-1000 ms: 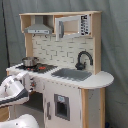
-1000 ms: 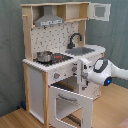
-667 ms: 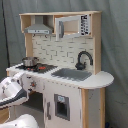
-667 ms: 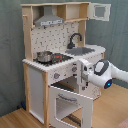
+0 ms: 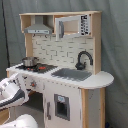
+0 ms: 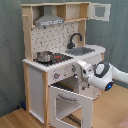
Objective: Play with the kitchen
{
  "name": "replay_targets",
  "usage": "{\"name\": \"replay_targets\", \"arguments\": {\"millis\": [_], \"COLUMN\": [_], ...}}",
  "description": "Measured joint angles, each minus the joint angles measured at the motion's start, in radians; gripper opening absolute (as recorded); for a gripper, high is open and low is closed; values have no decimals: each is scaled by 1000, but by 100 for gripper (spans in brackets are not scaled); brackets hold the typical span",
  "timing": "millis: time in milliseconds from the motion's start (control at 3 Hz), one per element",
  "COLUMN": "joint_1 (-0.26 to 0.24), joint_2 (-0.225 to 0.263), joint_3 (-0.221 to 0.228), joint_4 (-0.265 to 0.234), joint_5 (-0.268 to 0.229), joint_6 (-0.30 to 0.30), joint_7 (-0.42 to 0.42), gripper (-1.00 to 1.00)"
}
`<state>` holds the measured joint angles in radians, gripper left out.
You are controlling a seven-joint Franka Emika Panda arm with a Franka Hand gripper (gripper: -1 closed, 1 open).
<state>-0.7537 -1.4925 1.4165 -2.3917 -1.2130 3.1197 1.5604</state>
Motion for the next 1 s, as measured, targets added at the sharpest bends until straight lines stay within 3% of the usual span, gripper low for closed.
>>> {"name": "replay_targets", "arguments": {"millis": [333, 667, 1000], "joint_1": [6, 35, 77], "joint_2": [6, 11, 10], "joint_3": [-48, -55, -27], "joint_4": [-16, -39, -95], "joint_5": [0, 0, 0], "joint_6": [1, 1, -4], "joint_7": [-92, -190, -257], "gripper": [100, 100, 100]}}
